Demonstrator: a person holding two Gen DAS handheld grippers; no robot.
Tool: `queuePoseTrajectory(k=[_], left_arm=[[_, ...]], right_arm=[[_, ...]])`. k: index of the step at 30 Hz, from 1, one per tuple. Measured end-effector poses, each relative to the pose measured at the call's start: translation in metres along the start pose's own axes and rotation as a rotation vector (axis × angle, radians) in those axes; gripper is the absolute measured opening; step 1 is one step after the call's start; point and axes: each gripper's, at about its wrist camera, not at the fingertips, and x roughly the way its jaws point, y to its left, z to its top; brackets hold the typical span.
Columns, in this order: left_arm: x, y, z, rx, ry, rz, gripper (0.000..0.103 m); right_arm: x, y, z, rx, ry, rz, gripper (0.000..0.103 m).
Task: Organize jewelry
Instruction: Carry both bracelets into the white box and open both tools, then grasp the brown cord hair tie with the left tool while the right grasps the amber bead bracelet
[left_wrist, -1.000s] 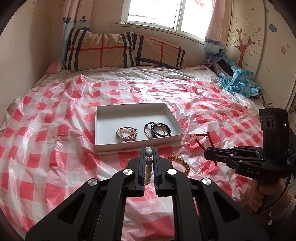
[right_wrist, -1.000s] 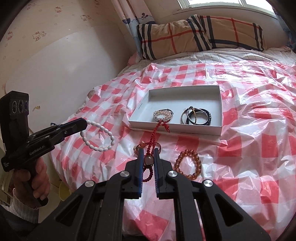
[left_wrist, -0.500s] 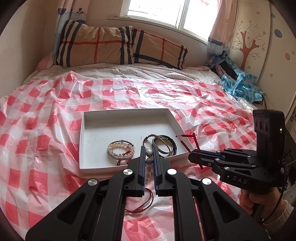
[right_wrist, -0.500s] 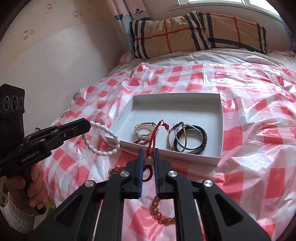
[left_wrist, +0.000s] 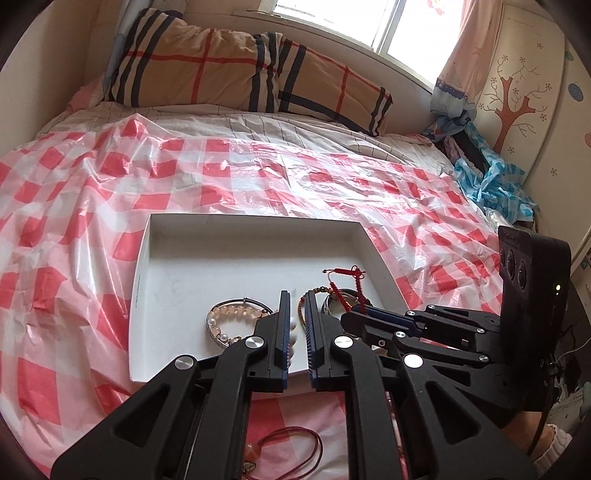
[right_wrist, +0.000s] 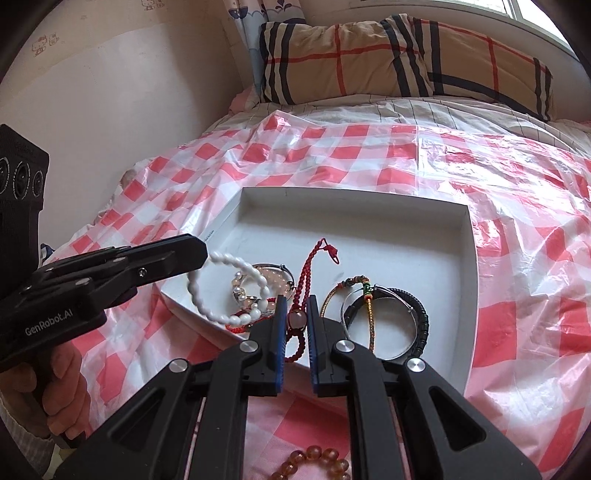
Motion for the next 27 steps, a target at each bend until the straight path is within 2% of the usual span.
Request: queuePoseTrajectory(k=[1,3,4,6,9,13,18,21,27], left_arm=[[0.005,0.001,0.0,-0.004,0.013,0.007,0.01],[0.012,0.006,-0.001,-0.016,0.03,0.035,0.024],[0.012,0.008,-0.002,-0.023,0.03,0.038,0.026],[0.007,0.012,-0.006,-0.029,0.026,0.054,0.037],[-0.006,0.017,-0.014,-0.024,0.022,0.08,0.044],[-0.024,0.023,-0.037,0.002,0.056,0.113,0.046],[-0.021,0.028,-0.071,0.036,0.151,0.118,0.047],[-0.011,0.026,-0.084,0.064,0.191,0.119,0.047],[0.007,0.016,-0.102,0.135,0.247,0.17,0.046]], right_arm=[[0.002,-0.002,0.0,0.005,0.003,-0.006,0.021],[0.0,-0.006,0.0,0.011,-0.003,-0.027,0.032],[-0.003,-0.007,0.0,0.005,-0.01,-0.032,0.036],[-0.009,-0.008,-0.002,-0.006,-0.01,-0.047,0.036],[-0.023,-0.009,-0.009,-0.008,0.0,-0.05,0.037],[-0.04,-0.007,-0.036,-0.005,0.043,-0.051,0.037],[-0.043,-0.012,-0.077,0.035,0.133,-0.056,0.037],[-0.04,-0.016,-0.091,0.056,0.164,-0.062,0.037],[-0.026,-0.014,-0.103,0.034,0.211,-0.104,0.036]])
